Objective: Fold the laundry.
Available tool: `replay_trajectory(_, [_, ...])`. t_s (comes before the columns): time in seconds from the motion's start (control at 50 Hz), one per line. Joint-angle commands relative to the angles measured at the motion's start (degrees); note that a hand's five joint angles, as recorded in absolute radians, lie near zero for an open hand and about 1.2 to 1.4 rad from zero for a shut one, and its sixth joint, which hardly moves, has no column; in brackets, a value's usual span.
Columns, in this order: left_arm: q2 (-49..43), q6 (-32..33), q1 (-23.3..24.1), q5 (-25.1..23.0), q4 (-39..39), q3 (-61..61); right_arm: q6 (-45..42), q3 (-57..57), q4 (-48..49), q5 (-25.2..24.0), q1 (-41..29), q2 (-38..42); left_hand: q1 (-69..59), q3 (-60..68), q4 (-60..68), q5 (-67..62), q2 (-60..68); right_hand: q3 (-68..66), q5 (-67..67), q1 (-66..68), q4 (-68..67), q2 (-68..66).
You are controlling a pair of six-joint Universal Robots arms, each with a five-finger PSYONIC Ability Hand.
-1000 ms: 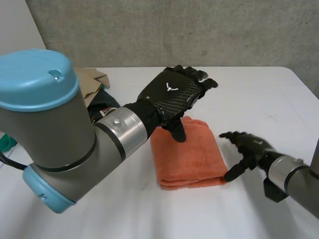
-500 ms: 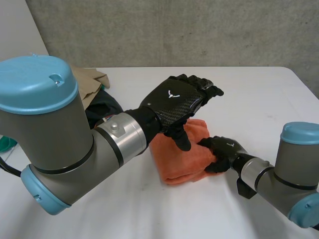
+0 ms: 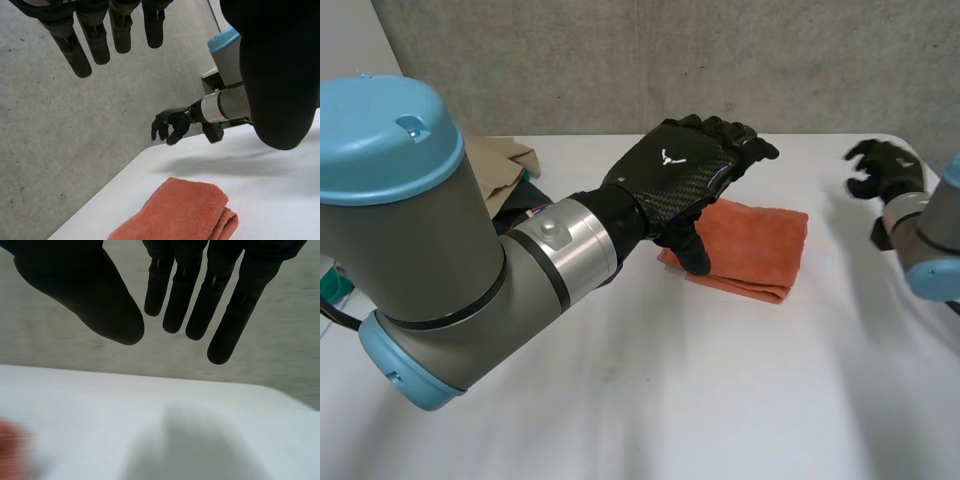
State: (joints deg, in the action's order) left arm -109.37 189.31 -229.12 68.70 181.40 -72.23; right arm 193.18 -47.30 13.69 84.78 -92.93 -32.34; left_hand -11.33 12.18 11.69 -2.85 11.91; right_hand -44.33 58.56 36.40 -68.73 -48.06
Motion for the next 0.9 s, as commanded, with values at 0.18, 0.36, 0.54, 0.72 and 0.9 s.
replay_trajectory(0.18, [-0.8,0.0,0.1,0.3,0.0,0.2,-0.3,13.9,-10.5,-15.9,5.4,7.0,-1.7,0.9,1.4,-0.2,1.2,30.0,-54.3,-22.1,54.4,33.8])
replay_trajectory(0.36, [-1.2,0.0,0.2,0.2,0.0,-0.1,-0.3,13.4,-12.7,-33.2,5.8,6.5,-1.7,0.9,1.4,-0.2,1.2,29.7,-53.9,-21.8,54.1,33.4])
replay_trajectory(0.54, [-2.2,0.0,0.1,0.1,-0.1,-0.6,-0.7,13.6,-14.0,-39.2,4.9,7.9,-1.7,0.9,1.4,-0.2,1.2,27.7,-51.9,-19.8,52.1,31.4])
replay_trajectory(0.72, [-2.3,0.1,0.0,0.0,-0.1,-1.3,-3.6,14.8,-17.0,-39.4,2.8,9.4,-1.7,0.9,1.4,-0.2,1.2,22.8,-47.0,-14.9,47.2,26.5])
replay_trajectory(0.9, [-2.3,0.2,0.0,-0.1,-0.1,-1.9,-11.0,16.0,-24.2,-38.7,2.4,11.3,-1.7,0.9,1.4,-0.2,1.2,18.4,-42.7,-10.5,42.8,22.2])
